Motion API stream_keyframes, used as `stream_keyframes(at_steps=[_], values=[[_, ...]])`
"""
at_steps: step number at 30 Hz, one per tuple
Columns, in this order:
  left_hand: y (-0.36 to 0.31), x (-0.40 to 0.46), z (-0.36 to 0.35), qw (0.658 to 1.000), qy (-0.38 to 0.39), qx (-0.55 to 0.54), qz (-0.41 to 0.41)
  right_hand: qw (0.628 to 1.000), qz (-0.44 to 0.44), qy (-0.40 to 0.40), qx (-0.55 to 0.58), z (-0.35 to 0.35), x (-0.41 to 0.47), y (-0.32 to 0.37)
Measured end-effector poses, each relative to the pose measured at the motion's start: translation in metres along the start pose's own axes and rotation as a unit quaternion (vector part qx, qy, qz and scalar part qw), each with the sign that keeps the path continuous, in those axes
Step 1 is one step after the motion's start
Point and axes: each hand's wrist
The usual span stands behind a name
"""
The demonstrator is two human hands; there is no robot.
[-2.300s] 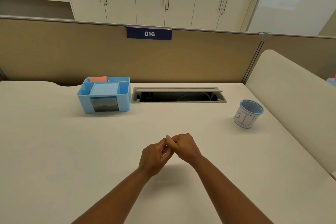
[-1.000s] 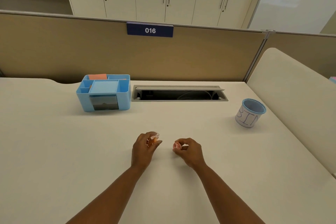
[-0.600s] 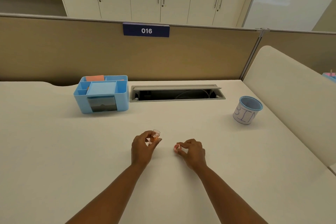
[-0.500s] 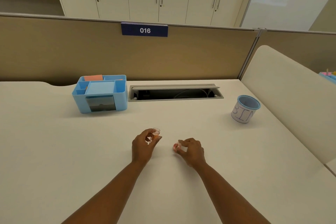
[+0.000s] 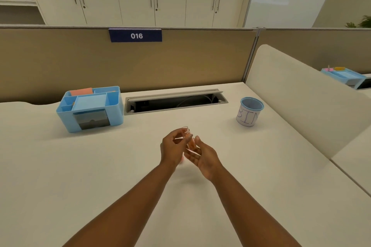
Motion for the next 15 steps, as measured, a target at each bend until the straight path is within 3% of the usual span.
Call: stream_keyframes(at_steps=[5,9,15], values=[[-0.012,0.004,-0.032,0.999,0.033,0.008,-0.012,0.997,0.029,-0.001,0.070,0.024,0.000,0.027],[-0.008,0.021,-0.047,0.990,0.093,0.106,-0.026,0.992,0.047,-0.057,0.107,0.053,0.006,0.053],[0.033,0.047,-0.066,0.903,0.136,0.403,-0.056,0.979,0.097,-0.128,0.127,0.094,0.031,0.104]])
Point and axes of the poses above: each hand's wrist, its own x-axis towards the middle knuckle, its own z-axis out of the back of the hand, y = z × x, and after that the axes turned 12 degrees about x, right-handed
